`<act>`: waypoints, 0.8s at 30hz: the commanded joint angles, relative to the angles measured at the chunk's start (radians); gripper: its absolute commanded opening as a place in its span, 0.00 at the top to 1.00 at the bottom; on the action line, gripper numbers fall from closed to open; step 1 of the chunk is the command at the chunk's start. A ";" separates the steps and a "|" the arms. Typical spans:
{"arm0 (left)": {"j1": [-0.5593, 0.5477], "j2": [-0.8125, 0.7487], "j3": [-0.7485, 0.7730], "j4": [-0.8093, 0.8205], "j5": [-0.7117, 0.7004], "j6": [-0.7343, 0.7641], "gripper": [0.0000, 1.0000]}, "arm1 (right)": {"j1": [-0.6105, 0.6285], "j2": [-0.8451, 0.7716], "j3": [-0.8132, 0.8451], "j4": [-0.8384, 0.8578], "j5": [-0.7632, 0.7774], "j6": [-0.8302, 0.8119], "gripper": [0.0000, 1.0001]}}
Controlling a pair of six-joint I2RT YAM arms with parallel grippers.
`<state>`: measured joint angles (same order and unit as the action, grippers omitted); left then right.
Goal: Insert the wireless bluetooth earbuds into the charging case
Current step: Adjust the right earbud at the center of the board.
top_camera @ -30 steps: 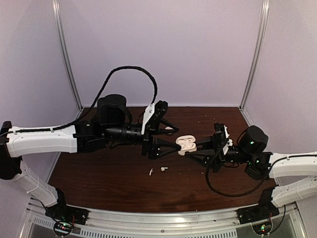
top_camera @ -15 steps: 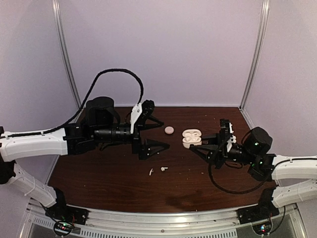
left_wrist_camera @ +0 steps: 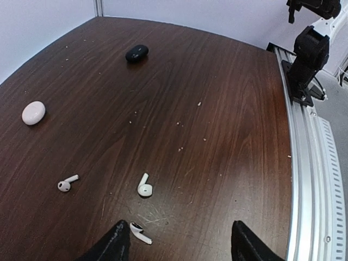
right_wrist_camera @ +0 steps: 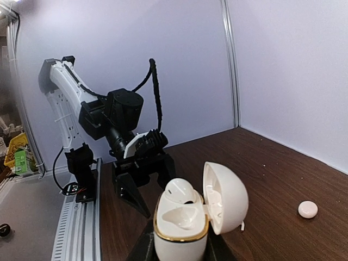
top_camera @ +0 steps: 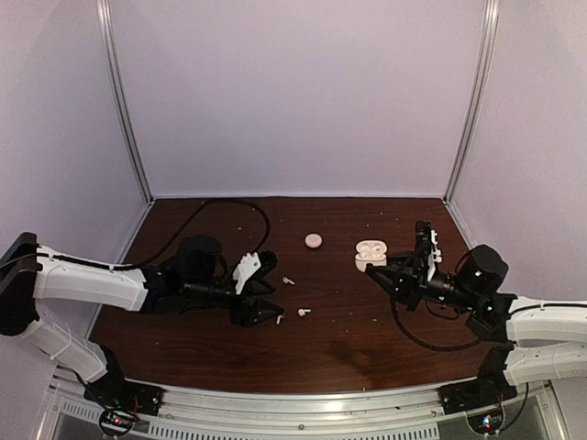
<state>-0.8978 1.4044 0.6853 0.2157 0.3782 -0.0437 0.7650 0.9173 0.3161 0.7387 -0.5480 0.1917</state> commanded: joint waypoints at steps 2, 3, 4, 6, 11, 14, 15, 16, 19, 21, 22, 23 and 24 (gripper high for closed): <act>-0.042 0.107 -0.019 0.349 -0.055 -0.008 0.39 | -0.031 -0.031 -0.024 0.040 0.018 0.045 1.00; -0.058 0.141 -0.015 0.369 -0.075 -0.016 0.41 | -0.036 -0.035 -0.027 0.040 0.018 0.047 1.00; -0.071 0.172 -0.014 0.391 -0.082 -0.027 0.42 | -0.041 -0.040 -0.030 0.038 0.015 0.047 1.00; -0.083 0.223 -0.025 0.452 -0.106 -0.070 0.45 | -0.048 -0.047 -0.029 0.032 0.008 0.045 1.00; -0.096 0.316 -0.097 0.647 -0.114 -0.113 0.49 | -0.057 -0.057 -0.032 0.027 -0.004 0.039 1.00; -0.096 0.384 -0.112 0.720 -0.118 -0.124 0.50 | -0.060 -0.054 -0.032 0.027 -0.011 0.038 1.00; -0.095 0.402 -0.110 0.729 -0.122 -0.129 0.51 | -0.060 -0.055 -0.033 0.025 -0.012 0.038 1.00; -0.096 0.419 -0.108 0.739 -0.123 -0.132 0.51 | -0.061 -0.057 -0.034 0.024 -0.012 0.039 1.00; -0.097 0.455 -0.103 0.756 -0.128 -0.137 0.52 | -0.063 -0.066 -0.035 0.018 -0.010 0.038 1.00; -0.096 0.474 -0.100 0.757 -0.134 -0.134 0.53 | -0.065 -0.068 -0.037 0.016 -0.007 0.038 1.00; -0.096 0.484 -0.098 0.756 -0.138 -0.133 0.54 | -0.066 -0.067 -0.037 0.016 -0.007 0.039 1.00; -0.096 0.494 -0.095 0.754 -0.142 -0.131 0.54 | -0.066 -0.066 -0.037 0.016 -0.006 0.038 1.00; -0.096 0.502 -0.093 0.752 -0.146 -0.130 0.55 | -0.066 -0.066 -0.038 0.017 -0.008 0.038 1.00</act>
<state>-0.9901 1.8748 0.5827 0.8837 0.2604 -0.1665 0.7059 0.8646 0.2871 0.7364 -0.5491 0.2176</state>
